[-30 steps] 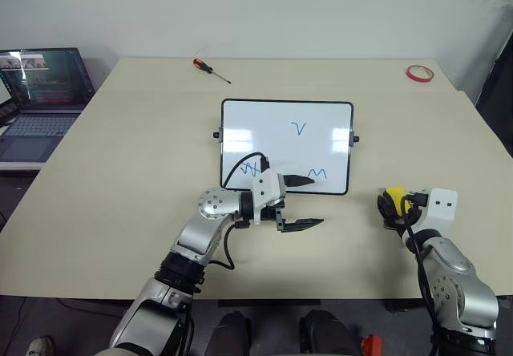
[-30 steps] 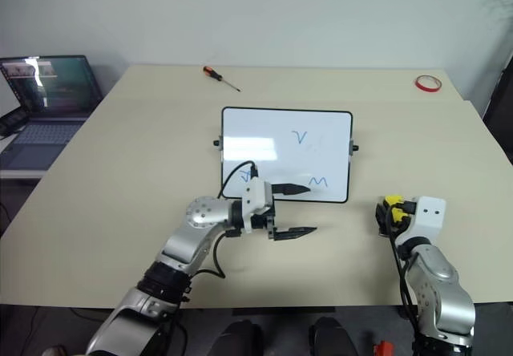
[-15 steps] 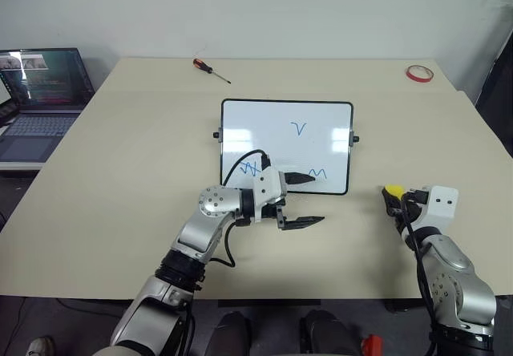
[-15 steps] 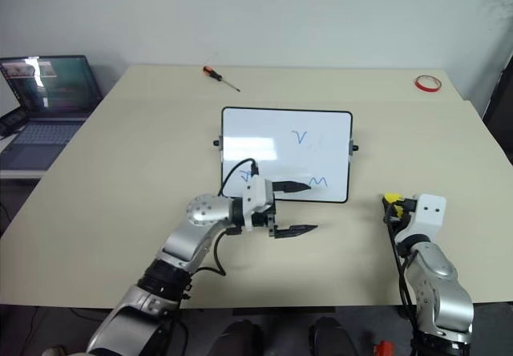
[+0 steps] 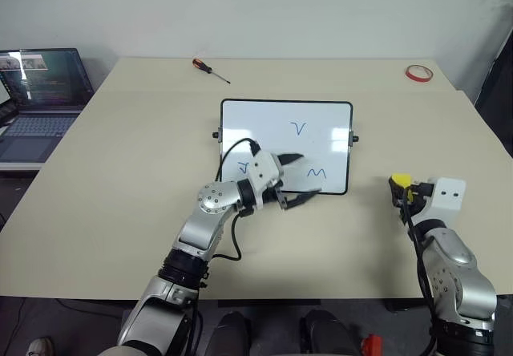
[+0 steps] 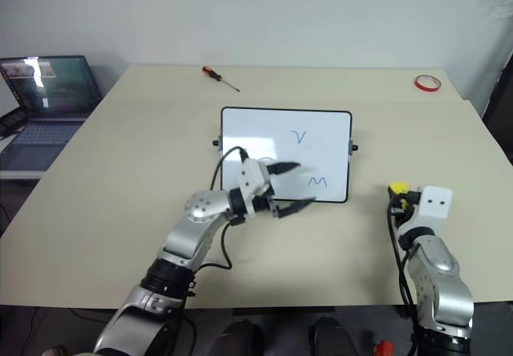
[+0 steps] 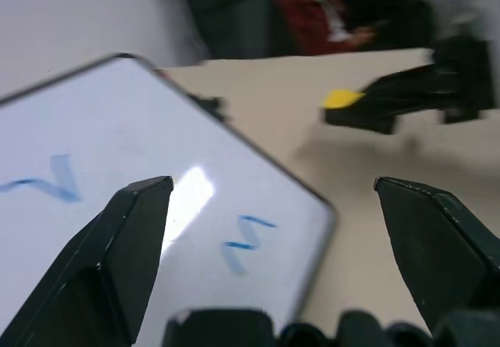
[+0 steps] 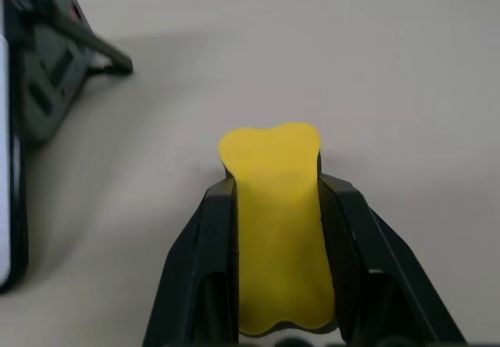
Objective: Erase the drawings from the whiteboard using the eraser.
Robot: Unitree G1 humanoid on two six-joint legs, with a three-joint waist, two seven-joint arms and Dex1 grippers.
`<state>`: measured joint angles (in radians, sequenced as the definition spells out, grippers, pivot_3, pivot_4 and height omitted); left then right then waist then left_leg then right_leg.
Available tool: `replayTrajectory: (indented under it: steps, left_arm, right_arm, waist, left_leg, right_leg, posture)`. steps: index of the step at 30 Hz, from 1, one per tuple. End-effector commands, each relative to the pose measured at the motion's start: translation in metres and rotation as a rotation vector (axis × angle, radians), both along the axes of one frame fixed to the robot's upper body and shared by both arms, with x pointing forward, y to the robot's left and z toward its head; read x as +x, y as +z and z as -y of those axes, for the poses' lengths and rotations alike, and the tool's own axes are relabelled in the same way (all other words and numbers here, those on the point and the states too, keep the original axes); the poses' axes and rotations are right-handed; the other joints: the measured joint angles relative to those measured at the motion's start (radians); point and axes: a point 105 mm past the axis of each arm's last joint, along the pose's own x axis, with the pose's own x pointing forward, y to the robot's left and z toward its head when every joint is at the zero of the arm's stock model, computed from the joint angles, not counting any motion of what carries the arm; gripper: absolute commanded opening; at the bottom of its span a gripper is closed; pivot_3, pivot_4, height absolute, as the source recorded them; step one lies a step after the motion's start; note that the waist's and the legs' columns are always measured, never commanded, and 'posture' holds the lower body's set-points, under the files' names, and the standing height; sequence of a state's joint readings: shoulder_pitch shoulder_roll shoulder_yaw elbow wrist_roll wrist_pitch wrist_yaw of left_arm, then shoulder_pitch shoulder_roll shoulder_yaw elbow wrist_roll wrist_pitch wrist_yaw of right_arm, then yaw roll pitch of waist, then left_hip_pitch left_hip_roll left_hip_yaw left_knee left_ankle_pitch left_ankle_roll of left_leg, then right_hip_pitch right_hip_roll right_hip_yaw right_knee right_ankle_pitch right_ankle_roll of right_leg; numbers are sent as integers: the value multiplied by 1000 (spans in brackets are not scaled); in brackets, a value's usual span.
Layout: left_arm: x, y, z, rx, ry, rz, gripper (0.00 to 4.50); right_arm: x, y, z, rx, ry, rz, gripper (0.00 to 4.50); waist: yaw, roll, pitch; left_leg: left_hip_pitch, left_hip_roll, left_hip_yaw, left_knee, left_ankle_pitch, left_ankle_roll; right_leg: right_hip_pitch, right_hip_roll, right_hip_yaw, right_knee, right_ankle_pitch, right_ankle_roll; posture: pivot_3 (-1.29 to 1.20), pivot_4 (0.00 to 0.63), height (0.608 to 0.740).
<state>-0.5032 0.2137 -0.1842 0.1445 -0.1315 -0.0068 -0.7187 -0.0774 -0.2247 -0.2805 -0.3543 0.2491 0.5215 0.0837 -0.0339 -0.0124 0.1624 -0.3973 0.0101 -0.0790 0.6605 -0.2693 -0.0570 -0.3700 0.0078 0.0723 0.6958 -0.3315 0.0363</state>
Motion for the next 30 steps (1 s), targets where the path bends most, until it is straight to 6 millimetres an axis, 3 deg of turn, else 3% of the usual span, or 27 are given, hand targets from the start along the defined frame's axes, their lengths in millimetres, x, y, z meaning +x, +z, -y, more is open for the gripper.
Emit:
replayTrajectory:
  steps: [1, 10, 16, 22, 30]
  left_arm:
    - [9, 11, -15, -45, 166, 75, 4500]
    - [18, -3, -40, -60, 410, 72, 4500]
    - [20, -10, -39, -61, 411, 58, 4500]
    - [22, -8, -38, -71, 418, 68, 4500]
    - [20, -5, -38, -76, 422, 78, 4500]
  right_arm:
    - [6, 33, -18, -73, 55, 142, 1078]
    - [35, 60, -63, -110, 214, 246, 1078]
    - [64, 81, -102, -109, 339, 311, 1078]
    - [80, 94, -131, -109, 426, 361, 1078]
    - [87, 85, -156, -80, 495, 342, 1078]
  waist:
    - [0, 0, 0]
    - [2, 0, 0]
    - [-1, 0, 0]
    - [1, 0, 0]
    - [1, 0, 0]
  left_leg:
    - [0, 0, 0, 0, 0, 0]
    - [0, -1, 0, 0, 0, 0]
    - [0, 0, 1, 0, 0, 0]
    - [-2, 0, 0, 0, 0, 0]
    - [-2, 0, 0, 0, 0, 0]
  right_leg:
    - [0, 0, 0, 0, 0, 0]
    - [0, -1, 0, 0, 0, 0]
    - [-1, -1, 0, 1, 0, 0]
    - [-2, -1, 0, 1, 0, 0]
    - [-3, -5, -1, 1, 0, 0]
  posture:
    - [0, 150, 740]
    - [0, 150, 740]
    - [0, 150, 740]
    - [0, 150, 740]
    - [0, 150, 740]
